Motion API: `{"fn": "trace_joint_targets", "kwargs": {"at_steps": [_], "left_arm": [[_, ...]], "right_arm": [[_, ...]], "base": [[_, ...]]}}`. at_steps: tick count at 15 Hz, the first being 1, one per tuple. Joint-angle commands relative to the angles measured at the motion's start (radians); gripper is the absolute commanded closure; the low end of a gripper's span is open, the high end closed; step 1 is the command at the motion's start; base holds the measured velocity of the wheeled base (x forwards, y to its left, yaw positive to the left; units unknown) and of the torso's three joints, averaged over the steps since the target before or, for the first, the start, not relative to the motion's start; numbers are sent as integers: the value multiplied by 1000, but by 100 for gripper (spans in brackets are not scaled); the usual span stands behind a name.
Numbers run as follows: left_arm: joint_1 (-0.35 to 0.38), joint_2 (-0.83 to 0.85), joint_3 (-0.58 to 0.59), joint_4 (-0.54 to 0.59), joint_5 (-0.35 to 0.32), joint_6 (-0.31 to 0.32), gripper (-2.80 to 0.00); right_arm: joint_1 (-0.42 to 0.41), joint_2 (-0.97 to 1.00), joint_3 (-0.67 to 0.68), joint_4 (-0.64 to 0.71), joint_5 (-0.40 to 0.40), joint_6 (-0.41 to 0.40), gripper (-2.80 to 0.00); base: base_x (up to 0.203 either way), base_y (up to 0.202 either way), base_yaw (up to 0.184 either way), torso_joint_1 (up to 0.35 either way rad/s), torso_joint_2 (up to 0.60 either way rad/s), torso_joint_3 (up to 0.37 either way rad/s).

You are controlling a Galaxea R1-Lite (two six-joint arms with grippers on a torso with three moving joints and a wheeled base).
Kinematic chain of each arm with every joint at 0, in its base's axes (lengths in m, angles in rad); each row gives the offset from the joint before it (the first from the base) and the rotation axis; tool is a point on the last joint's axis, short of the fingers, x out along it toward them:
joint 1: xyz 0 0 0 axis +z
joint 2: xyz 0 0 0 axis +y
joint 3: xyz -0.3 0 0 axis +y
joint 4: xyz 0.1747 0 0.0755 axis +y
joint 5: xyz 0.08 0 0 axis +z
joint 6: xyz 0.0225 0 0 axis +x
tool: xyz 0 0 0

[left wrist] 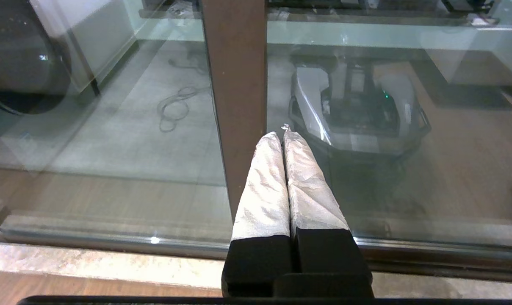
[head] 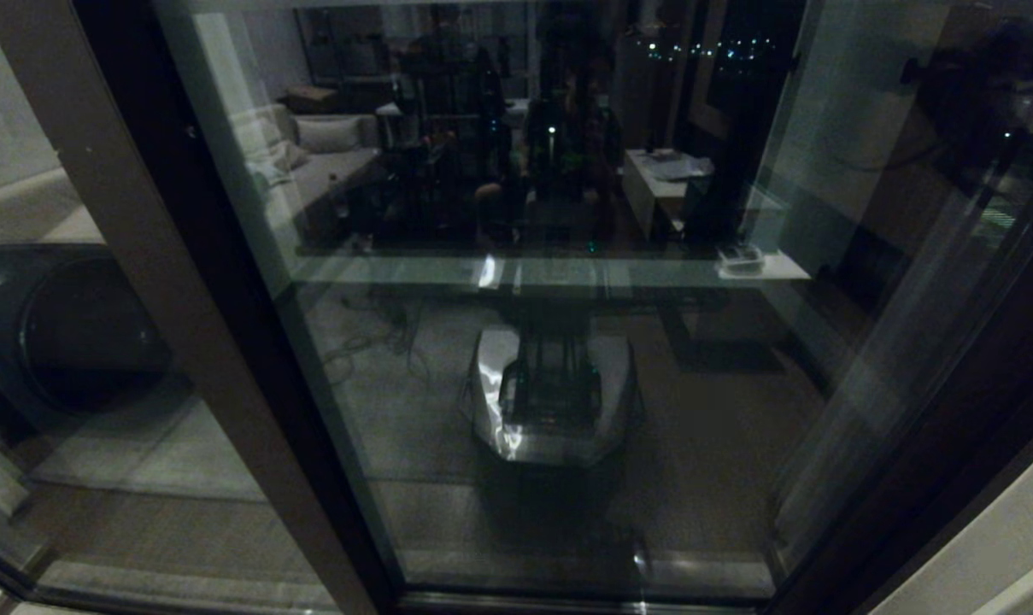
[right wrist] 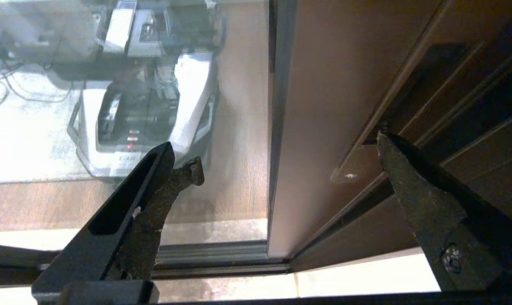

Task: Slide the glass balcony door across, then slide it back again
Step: Open the slid door

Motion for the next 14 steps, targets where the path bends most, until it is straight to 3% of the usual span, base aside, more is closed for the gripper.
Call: {"fn": "trace_joint_targets", "kwargs": {"at_steps": [1,14], "left_arm": [[0,0,2,0,0,0,0],[0,0,2,0,0,-1,0]], "right_arm": [[-13,-7,-1,1,3,-3,-280],[-12,42,-10,-41,13,14,-280]], "base": [[0,0,0,0,0,0],[0,0,0,0,0,0]]}}
